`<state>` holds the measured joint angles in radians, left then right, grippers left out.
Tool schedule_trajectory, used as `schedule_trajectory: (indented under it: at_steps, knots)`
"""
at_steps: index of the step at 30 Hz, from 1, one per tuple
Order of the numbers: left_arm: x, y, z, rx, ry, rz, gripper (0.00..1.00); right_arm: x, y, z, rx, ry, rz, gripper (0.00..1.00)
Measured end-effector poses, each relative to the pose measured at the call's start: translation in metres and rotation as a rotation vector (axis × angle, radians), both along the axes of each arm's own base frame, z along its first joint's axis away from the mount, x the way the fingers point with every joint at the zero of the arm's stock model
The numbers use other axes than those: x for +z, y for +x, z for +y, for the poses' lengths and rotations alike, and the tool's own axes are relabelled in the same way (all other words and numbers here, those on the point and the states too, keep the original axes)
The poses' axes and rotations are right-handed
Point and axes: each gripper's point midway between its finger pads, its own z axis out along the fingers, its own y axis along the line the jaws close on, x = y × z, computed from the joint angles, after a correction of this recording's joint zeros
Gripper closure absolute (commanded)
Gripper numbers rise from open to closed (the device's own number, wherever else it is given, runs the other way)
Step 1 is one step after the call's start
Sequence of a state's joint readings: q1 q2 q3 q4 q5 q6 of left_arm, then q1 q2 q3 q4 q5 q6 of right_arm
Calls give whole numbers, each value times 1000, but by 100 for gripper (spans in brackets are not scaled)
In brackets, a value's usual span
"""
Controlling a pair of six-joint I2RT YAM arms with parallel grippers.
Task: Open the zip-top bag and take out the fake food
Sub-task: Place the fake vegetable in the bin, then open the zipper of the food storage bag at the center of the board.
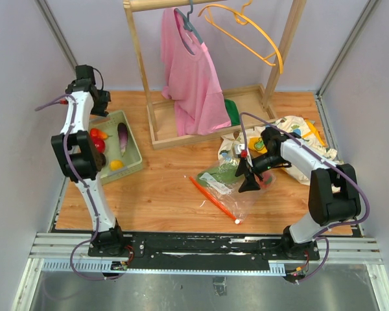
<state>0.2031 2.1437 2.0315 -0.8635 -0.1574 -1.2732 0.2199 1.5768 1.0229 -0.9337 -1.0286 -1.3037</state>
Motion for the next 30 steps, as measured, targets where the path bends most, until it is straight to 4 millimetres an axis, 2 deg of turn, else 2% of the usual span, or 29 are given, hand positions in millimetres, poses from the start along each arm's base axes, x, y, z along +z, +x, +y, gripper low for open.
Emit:
schedule_trajectory:
  at_steps: [3, 6, 8, 9, 12, 14, 19, 25, 28, 30]
  knots:
    - [25, -15, 2, -57, 56, -49, 43, 0, -1, 0, 2, 2, 2, 30]
    - [49, -36, -7, -160, 110, -135, 41, 1, -1, 0, 3, 4, 4, 30]
    - [65, -57, -24, -282, 151, -228, 39, 2, -2, 1, 5, 9, 4, 30]
    - [66, -62, -27, -305, 152, -237, 37, 2, -2, 1, 5, 11, 3, 30]
    - [77, -88, -55, -477, 192, -380, 37, 3, -2, 1, 8, 14, -1, 30]
    - [80, -108, -77, -594, 197, -467, 37, 6, -2, 2, 16, 20, -13, 30]
    - [84, -141, -129, -828, 158, -641, 36, 20, 2, 3, 56, 41, -75, 29]
    - [97, -191, -230, -1184, 158, -760, 36, 41, 0, 5, 141, 85, -160, 29]
    - [106, -218, -268, -1326, 231, -805, 36, 46, -3, 5, 178, 97, -191, 29]
    - [112, -240, -286, -1397, 287, -842, 36, 48, -7, 4, 200, 103, -211, 29]
